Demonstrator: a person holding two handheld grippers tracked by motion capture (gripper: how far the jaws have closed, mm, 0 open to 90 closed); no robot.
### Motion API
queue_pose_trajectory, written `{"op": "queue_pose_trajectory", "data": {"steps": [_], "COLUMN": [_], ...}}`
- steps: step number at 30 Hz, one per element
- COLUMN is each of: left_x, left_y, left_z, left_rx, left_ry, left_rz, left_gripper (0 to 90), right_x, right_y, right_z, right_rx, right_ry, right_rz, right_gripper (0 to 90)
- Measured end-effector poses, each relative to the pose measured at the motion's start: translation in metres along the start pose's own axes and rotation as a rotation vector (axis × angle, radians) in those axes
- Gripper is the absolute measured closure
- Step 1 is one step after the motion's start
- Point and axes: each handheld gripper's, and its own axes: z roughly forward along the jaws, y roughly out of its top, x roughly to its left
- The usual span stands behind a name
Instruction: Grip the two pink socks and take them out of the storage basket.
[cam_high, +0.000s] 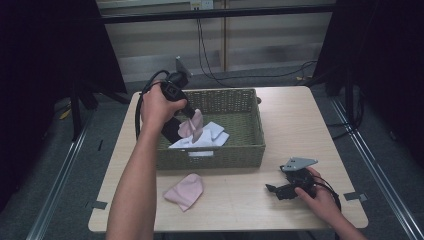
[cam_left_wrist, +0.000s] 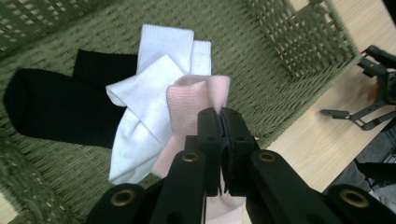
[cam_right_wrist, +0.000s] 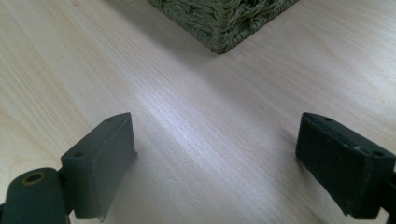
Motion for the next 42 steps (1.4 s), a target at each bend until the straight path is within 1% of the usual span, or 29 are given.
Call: {"op": "queue_pose_trajectory", "data": {"steps": [2, 3, 4, 9, 13, 20, 29, 30, 31, 33, 34, 36, 41, 42], "left_x": [0.0, 0.0, -0.001, -0.004, -0.006, -0.009, -0.013, -0.013, -0.014, -0.015, -0.016, -0.017, -0.018, -0.02], "left_y": [0.0, -0.001, -0.001, -0.001, 0.0, 0.0, -0.008, -0.009, -0.009, -0.01, -0.011, -0.013, -0.015, -0.017], "left_z": [-0.003, -0.006, -0.01, -0.02, -0.024, -0.029, -0.042, -0.043, -0.045, -0.048, -0.049, -0.051, -0.054, -0.056], "left_rx": [-0.003, -0.001, -0.009, -0.011, -0.008, -0.011, -0.01, -0.013, -0.011, -0.01, -0.014, -0.014, -0.001, 0.001], "left_ry": [0.0, 0.002, -0.002, 0.003, 0.003, -0.012, -0.014, -0.014, -0.013, -0.012, -0.019, -0.019, -0.019, -0.023], "left_rz": [0.002, 0.002, 0.0, 0.005, 0.011, 0.009, 0.026, 0.021, 0.026, 0.025, 0.025, 0.029, 0.033, 0.039], "left_gripper": [87.4, 87.4, 87.4, 87.4, 87.4, 87.4, 87.4, 87.4, 87.4, 87.4, 87.4, 87.4, 87.4, 87.4], "right_x": [0.0, 0.0, 0.0, 0.0, 0.0, 0.0, 0.0, 0.0, 0.0, 0.0, 0.0, 0.0, 0.0, 0.0], "right_y": [0.0, 0.0, 0.0, 0.0, 0.0, 0.0, 0.0, 0.0, 0.0, 0.0, 0.0, 0.0, 0.0, 0.0], "right_z": [0.0, 0.0, 0.0, 0.0, 0.0, 0.0, 0.0, 0.0, 0.0, 0.0, 0.0, 0.0, 0.0, 0.0], "right_rx": [0.0, 0.0, -0.001, 0.0, 0.0, 0.0, 0.0, 0.0, 0.0, 0.0, 0.0, 0.001, 0.0, 0.0], "right_ry": [0.0, 0.0, 0.001, 0.001, 0.001, 0.001, 0.0, 0.0, 0.0, 0.0, 0.0, 0.0, 0.0, 0.0], "right_rz": [0.0, 0.0, -0.002, 0.001, 0.001, 0.001, 0.0, 0.0, 0.0, 0.0, 0.001, 0.001, 0.001, 0.0], "right_gripper": [11.4, 11.4, 11.4, 11.4, 11.4, 11.4, 11.4, 11.4, 11.4, 11.4, 11.4, 11.4, 11.4, 11.4]}}
